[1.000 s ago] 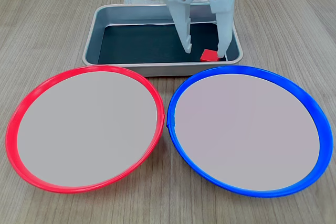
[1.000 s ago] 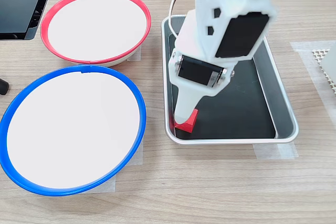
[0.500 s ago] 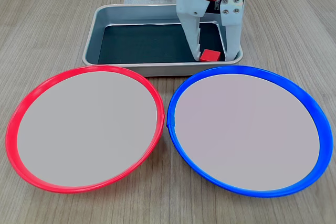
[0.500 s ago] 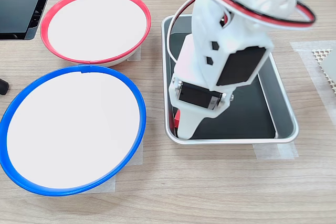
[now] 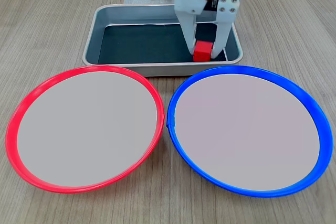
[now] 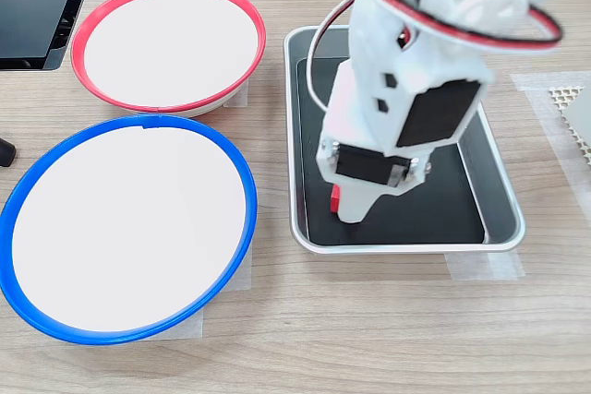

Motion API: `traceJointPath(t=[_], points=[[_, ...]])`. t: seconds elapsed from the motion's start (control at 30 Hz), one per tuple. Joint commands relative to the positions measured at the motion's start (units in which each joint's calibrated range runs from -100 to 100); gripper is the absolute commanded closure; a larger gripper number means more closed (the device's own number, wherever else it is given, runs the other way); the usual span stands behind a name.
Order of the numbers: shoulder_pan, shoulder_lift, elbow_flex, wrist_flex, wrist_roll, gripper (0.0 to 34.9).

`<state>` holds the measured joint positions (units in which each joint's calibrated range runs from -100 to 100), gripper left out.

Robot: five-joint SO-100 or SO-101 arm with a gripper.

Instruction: Move a red block from tray to red dish

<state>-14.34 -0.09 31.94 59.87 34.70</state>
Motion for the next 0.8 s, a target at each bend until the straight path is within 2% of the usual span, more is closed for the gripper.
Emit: traceJointPath(t=[0.0,0.1,0.13,0.27,0.37,0.5,0.53,0.73,0.77], points=[[3.4,-13.8,2.1,7.9,5.3,34.8],[8.8,-21.8,1.2,10.9,9.4,34.8],[11.2,-23.6,0.2,9.5,9.9,34.8],[18.0,-22.5,-4.1,0.0,8.8,34.8],[21.7,-12.8,-11.3,-8.9,4.6,34.8],[23.8,1.8,-24.9,-11.7,-0.9,34.8],[24.1,6.2,-27.4,-14.4,-1.8,34.8],[24.8,10.7,-21.4,-26.9,-0.5,34.6],[25.0,10.8,-19.6,-29.2,-0.1,33.6]])
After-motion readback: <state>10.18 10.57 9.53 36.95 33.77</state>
